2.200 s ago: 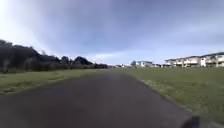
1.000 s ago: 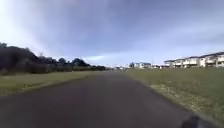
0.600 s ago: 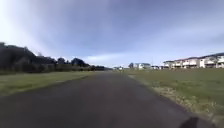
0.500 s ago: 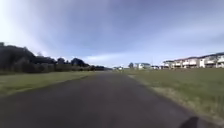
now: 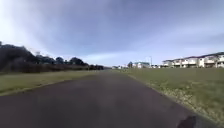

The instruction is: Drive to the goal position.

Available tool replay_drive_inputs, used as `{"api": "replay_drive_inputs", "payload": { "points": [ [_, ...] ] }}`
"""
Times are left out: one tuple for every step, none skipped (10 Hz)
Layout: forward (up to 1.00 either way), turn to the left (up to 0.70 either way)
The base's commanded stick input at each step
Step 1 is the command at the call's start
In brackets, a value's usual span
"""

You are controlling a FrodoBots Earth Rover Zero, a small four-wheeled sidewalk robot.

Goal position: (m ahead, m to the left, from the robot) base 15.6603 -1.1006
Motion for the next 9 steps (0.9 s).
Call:
{"api": "replay_drive_inputs", "payload": {
  "points": [
    [1.0,0.0],
    [1.0,0.0],
    [1.0,0.0],
    [1.0,0.0],
    [1.0,0.0],
    [1.0,0.0],
    [1.0,0.0],
    [1.0,0.0],
    [1.0,0.0]
  ]
}}
